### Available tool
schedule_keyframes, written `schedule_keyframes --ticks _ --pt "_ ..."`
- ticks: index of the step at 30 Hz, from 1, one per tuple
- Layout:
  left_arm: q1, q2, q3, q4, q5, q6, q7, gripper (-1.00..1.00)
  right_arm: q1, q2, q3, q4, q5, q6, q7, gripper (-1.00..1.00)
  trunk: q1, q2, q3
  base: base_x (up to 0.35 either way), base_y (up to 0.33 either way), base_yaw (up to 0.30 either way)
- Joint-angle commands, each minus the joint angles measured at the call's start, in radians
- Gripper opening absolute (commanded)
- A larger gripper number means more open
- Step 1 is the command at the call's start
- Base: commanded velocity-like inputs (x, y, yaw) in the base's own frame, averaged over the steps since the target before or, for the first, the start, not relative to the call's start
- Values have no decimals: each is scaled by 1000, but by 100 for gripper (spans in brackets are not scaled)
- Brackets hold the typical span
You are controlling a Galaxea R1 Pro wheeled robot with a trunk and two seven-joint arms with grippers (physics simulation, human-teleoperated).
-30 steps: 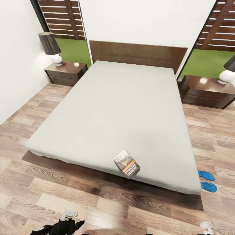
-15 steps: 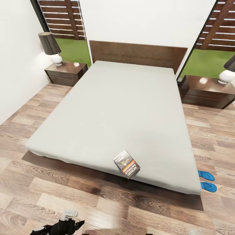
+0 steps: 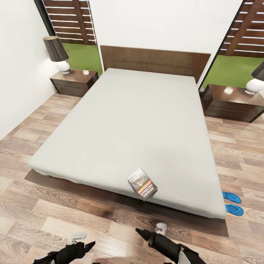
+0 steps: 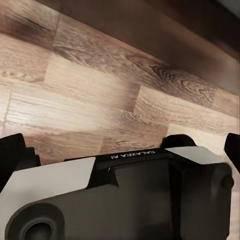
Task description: In the bedroom, move the book from the bed onto either nightstand, and place the two sandals side by side next to the bed.
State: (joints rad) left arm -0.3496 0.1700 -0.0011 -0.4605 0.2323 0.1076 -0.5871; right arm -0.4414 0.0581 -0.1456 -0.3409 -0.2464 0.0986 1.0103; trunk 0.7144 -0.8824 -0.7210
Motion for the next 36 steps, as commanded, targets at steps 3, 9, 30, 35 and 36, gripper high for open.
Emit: schedule_keyframes --ticks 3,9,30,35,36 --pt "0 0 1 -1 13 10 -3 100 0 10 -2 -40 -162 9 1 100 0 -1 -1 0 0 0" --pt "0 -1 -1 -1 13 3 -3 100 0 13 -2 -54 -231 10 1 100 0 -1 -1 0 0 0" --pt "0 -1 -3 -1 13 -5 -3 100 0 9 -2 -47 -500 12 4 100 0 -1 -1 0 0 0" --pt "0 -1 -3 -1 13 -5 -3 100 0 10 -2 -45 -500 12 4 100 0 -1 -1 0 0 0" --pt "0 -1 -3 -1 13 -5 -3 100 0 10 -2 -44 -500 12 4 100 0 -1 -1 0 0 0"
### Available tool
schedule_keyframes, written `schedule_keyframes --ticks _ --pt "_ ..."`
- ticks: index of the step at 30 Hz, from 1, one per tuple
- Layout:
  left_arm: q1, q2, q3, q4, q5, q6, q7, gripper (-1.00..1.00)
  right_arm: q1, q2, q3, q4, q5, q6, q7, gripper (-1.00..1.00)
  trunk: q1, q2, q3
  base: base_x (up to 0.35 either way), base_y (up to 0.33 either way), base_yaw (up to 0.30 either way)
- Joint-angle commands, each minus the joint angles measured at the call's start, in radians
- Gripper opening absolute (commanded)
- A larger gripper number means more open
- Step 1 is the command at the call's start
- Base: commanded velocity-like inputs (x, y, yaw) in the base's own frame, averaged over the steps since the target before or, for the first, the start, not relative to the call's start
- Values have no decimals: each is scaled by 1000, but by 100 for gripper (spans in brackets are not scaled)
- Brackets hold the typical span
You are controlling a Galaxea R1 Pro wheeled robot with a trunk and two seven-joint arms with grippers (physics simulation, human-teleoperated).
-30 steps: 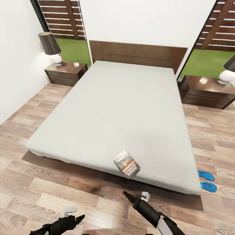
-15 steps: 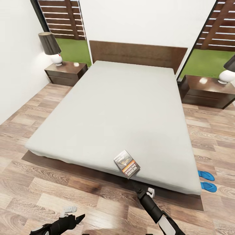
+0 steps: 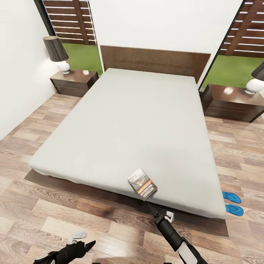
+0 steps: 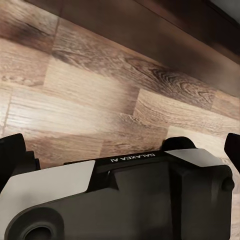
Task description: In the bedroom, move the book from the bed onto either nightstand, and place the two sandals side by side next to the bed.
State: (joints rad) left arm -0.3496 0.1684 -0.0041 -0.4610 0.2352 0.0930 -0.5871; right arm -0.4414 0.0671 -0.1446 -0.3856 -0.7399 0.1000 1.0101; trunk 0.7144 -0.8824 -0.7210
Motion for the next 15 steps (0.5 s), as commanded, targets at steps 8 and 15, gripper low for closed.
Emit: schedule_keyframes --ticks 8,15 --pt "0 0 0 0 11 10 -3 100 0 0 -3 1 -6 10 4 100 0 -1 -1 0 0 0" --pt "0 0 0 -1 12 13 -4 100 0 -1 -3 0 -6 10 4 100 0 -1 -1 0 0 0"
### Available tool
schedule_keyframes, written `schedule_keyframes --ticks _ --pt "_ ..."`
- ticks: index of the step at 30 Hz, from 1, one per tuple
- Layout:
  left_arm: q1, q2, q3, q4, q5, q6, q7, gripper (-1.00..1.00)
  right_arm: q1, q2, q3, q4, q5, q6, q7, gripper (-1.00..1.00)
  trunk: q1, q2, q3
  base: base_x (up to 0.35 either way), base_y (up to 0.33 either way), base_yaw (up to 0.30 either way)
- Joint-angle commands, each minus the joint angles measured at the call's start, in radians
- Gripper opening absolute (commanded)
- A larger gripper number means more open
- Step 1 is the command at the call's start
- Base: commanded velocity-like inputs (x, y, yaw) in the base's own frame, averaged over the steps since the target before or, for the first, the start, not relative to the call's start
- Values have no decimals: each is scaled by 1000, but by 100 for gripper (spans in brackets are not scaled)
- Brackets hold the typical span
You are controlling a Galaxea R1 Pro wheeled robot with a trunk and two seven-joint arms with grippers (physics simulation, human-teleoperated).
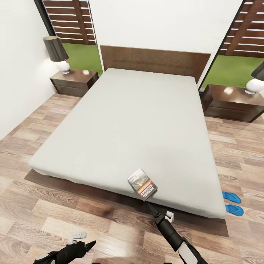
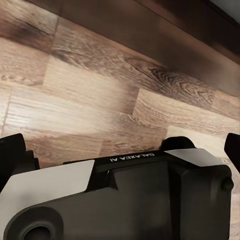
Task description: In the bedroom, move the book from the bed onto either nightstand, and place the two sandals side by side next to the bed.
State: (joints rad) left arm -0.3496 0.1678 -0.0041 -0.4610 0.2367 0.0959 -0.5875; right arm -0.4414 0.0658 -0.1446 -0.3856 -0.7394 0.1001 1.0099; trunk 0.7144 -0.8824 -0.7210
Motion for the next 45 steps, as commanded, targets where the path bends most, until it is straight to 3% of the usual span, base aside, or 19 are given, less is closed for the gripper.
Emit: schedule_keyframes --ticks 1,3,45 --pt "0 0 0 -1 10 11 -3 100 0 0 -3 0 -6 10 4 100 0 -1 -1 0 0 0" --pt "0 0 0 -1 10 11 -3 100 0 0 -3 0 -6 10 4 100 0 -1 -1 0 0 0" --pt "0 -1 -1 -1 10 11 -5 100 0 0 -4 -1 -20 14 4 100 161 -295 -132 0 0 0"
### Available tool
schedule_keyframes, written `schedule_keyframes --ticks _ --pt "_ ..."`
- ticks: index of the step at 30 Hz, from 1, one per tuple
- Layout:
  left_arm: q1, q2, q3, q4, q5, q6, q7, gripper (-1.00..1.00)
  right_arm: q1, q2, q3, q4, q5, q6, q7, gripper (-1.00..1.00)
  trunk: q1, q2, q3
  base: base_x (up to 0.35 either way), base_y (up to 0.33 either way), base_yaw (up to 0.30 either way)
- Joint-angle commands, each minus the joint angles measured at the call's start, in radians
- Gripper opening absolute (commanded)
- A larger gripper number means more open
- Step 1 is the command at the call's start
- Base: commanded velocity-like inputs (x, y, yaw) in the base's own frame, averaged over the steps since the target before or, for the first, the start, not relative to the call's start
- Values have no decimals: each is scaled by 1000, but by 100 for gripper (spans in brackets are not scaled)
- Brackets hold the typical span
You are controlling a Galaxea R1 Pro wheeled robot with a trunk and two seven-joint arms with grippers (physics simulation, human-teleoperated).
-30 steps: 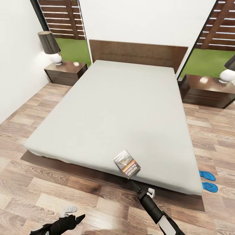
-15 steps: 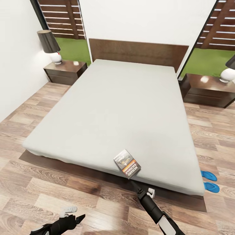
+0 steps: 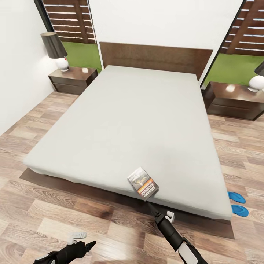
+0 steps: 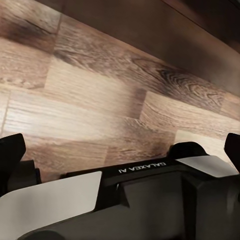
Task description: In the bedroom, move the book from the bed onto either nightstand, and place the two sandals side by side next to the bed.
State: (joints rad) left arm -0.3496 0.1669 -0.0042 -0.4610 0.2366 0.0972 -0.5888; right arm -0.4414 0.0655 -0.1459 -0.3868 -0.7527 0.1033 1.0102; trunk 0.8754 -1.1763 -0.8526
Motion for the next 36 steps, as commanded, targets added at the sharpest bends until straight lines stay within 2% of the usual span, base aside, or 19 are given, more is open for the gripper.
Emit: schedule_keyframes --ticks 1,36 --pt "0 0 0 -1 10 10 -3 100 0 0 -3 0 -6 11 4 100 4 -8 -4 0 0 0" --pt "0 0 0 -1 10 10 -3 100 0 0 -3 0 -7 18 4 100 134 -246 -110 0 0 0"
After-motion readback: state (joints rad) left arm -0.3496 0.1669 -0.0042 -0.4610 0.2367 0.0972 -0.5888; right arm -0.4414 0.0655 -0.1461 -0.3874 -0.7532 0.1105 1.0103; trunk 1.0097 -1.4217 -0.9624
